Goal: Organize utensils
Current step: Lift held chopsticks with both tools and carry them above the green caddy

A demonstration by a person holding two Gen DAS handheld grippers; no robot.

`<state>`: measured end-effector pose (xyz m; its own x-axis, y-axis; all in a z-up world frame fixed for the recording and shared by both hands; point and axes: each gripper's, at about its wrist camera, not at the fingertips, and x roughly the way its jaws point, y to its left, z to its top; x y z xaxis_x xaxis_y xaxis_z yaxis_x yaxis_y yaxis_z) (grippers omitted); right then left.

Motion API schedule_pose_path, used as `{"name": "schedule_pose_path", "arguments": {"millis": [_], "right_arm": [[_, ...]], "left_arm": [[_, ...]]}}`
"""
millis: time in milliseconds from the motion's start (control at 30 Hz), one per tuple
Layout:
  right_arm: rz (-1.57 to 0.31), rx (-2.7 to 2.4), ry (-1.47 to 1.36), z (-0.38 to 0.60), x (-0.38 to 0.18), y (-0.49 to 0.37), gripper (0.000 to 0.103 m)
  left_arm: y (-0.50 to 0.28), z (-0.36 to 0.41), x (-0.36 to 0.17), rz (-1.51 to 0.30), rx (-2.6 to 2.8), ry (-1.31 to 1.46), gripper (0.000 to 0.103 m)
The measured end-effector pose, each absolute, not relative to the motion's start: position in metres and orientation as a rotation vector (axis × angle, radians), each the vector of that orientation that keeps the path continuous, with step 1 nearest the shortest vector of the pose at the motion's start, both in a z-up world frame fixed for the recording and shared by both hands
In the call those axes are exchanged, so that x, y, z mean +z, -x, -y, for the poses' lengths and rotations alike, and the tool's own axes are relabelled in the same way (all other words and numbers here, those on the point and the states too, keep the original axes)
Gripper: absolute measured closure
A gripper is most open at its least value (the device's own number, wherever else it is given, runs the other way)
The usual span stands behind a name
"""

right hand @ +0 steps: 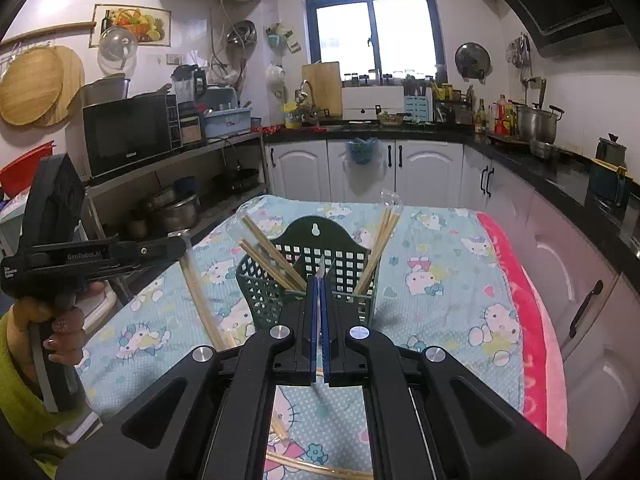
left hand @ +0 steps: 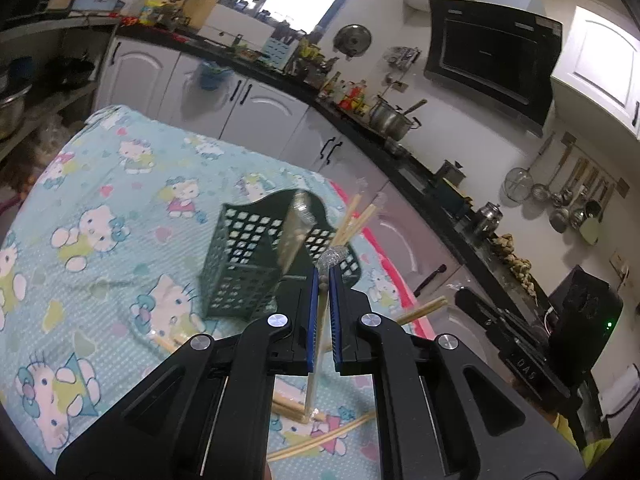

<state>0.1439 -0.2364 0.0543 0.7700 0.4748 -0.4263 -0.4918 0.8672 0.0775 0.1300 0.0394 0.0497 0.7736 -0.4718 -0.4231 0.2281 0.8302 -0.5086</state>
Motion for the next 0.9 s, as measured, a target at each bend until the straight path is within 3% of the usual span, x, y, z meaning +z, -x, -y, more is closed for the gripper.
{"name": "schedule_pose_path", "arguments": {"millis": [900], "right_arm": [[-0.295,0.531,0.02,0.237,0.108,-0.131,0.101]], "left_arm": [[-0.136,-0.025,0.128,-0.379,-0.414,0.412,0.1]]}}
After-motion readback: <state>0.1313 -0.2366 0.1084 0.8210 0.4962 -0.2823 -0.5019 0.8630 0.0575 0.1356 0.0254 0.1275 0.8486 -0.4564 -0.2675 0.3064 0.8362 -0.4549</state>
